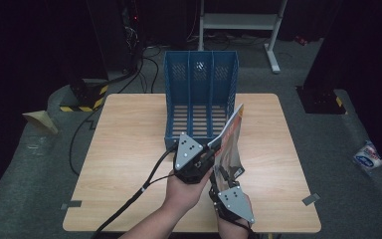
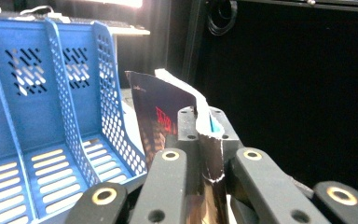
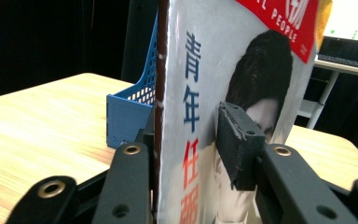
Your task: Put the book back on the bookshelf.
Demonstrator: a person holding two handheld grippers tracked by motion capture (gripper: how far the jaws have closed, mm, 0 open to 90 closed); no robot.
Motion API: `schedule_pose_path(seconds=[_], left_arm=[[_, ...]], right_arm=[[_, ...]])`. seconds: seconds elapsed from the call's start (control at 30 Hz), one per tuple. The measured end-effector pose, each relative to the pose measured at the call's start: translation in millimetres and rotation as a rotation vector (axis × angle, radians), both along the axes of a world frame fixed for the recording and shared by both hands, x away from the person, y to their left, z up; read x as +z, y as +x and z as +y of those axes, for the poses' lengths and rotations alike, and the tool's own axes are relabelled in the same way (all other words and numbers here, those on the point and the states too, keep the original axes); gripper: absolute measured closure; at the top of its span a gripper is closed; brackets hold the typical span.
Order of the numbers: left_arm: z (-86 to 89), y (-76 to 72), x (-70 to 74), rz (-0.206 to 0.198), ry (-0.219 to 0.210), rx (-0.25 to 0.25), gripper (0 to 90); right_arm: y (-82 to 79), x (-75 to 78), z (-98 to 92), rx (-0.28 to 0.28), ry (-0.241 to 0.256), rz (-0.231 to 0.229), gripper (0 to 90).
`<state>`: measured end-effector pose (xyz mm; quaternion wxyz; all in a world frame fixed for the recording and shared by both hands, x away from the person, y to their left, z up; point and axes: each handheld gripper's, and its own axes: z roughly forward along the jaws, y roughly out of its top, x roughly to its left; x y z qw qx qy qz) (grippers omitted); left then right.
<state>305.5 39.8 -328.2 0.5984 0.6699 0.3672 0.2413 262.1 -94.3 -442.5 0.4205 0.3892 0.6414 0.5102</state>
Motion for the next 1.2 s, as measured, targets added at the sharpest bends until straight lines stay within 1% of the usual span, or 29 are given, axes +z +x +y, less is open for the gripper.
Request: schedule_pose_path(seconds=[0.03,0.07,0.1,0.17,0.2,0.23,0.27,0.3,0.33,0.37,0.4,0.43,0.53,0.57,0.6,0.67,0.73,0.8,0.83,0.87,0.9,0.93,1.0,1.03,1.13,1.17,1.2], left_arm=[[-1.2,-1.8,0.1,-0.005,-0.006,-0.003,85.8],[-1.7,-3.1,0.4,-0.015,-0.002,-0.003,85.8],[-1.7,-3.1,0.4,-0.015,-0.002,-0.003,85.8],[-2.9,-4.5,0.5,-0.024,-0.004,-0.006,85.8],[-3.8,-4.6,0.2,-0.034,0.006,-0.003,85.7],[-5.1,-5.1,-0.4,-0.039,0.004,0.001,85.6],[-5.5,-5.4,-1.1,-0.048,0.02,0.003,85.5],[-5.5,-5.4,-1.1,-0.048,0.02,0.003,85.5],[-7.1,-6.2,-2.2,-0.053,0.023,0.004,85.5],[-7.6,-7.0,-3.2,-0.061,0.038,0.006,85.6],[-9.6,-8.3,-4.4,-0.069,0.037,0.01,85.7],[-9.6,-8.8,-4.3,-0.071,0.043,0.01,85.6],[-10.2,-9.5,-4.2,-0.077,0.038,0.011,85.1],[-10.5,-10.3,-4.4,-0.082,0.042,0.014,85.1],[-11.4,-11.0,-4.9,-0.09,0.052,0.017,84.3],[-13.1,-11.8,-5.5,-0.093,0.053,0.013,84.1],[-14.3,-12.5,-5.7,-0.097,0.056,0.012,84.1],[-17.1,-14.3,-5.9,-0.108,0.071,0.007,84.0],[-17.1,-14.3,-5.9,-0.108,0.071,0.007,83.8],[-18.0,-14.6,-5.8,-0.108,0.062,0.005,83.3],[-18.0,-14.6,-5.8,-0.108,0.062,0.005,82.8],[-18.1,-14.2,-5.7,-0.107,0.06,0.001,82.1],[-18.0,-12.5,-5.6,-0.099,0.051,-0.008,79.2],[-15.7,-9.3,-5.4,-0.079,0.037,-0.024,77.0],[-10.9,-3.2,-5.7,-0.045,0.007,-0.043,68.1],[-10.9,-3.2,-5.7,-0.045,0.007,-0.043,64.3],[-9.3,-1.3,-6.1,-0.031,-0.017,-0.049,64.3]], right_arm=[[0.4,1.6,-1.6,-0.001,-0.008,0.002,66.2],[0.5,3.7,-3.2,0.0,0.002,0.01,66.2],[0.5,5.9,-4.6,0.0,0.01,0.016,66.2],[0.4,8.2,-5.7,-0.001,0.011,0.02,66.4],[0.4,12.6,-7.7,0.006,0.008,0.039,66.3],[0.6,14.3,-8.1,0.011,0.01,0.052,66.6],[0.9,15.6,-9.0,0.017,0.01,0.064,66.6],[0.9,15.6,-9.0,0.017,0.01,0.064,66.6],[1.5,16.6,-9.2,0.018,0.014,0.08,66.3],[2.4,17.6,-9.0,0.023,0.018,0.096,66.2],[3.7,18.9,-8.5,0.027,0.012,0.118,66.5],[4.2,19.3,-8.9,0.029,0.011,0.123,66.9],[3.2,21.2,-11.1,0.038,-0.005,0.121,71.9],[3.2,21.2,-11.1,0.038,-0.005,0.121,71.9],[2.3,22.6,-12.9,0.043,-0.009,0.127,75.1],[1.9,23.2,-14.1,0.043,-0.017,0.13,78.1],[1.7,23.4,-14.4,0.043,-0.018,0.133,78.7],[1.5,24.2,-16.2,0.044,-0.02,0.142,80.5],[1.5,24.2,-16.2,0.044,-0.02,0.142,80.5],[0.6,24.7,-17.5,0.041,-0.025,0.142,83.5],[0.6,24.7,-17.5,0.041,-0.025,0.142,83.5],[-0.2,24.5,-18.3,0.038,-0.047,0.127,84.7],[-1.1,23.6,-17.9,0.027,-0.057,0.115,85.7],[-1.5,23.0,-17.6,0.024,-0.065,0.105,86.0],[-1.8,22.0,-17.8,0.031,-0.064,0.104,86.3],[-2.0,21.7,-18.0,0.036,-0.066,0.101,86.3],[-2.0,21.7,-18.0,0.036,-0.066,0.101,86.3]])
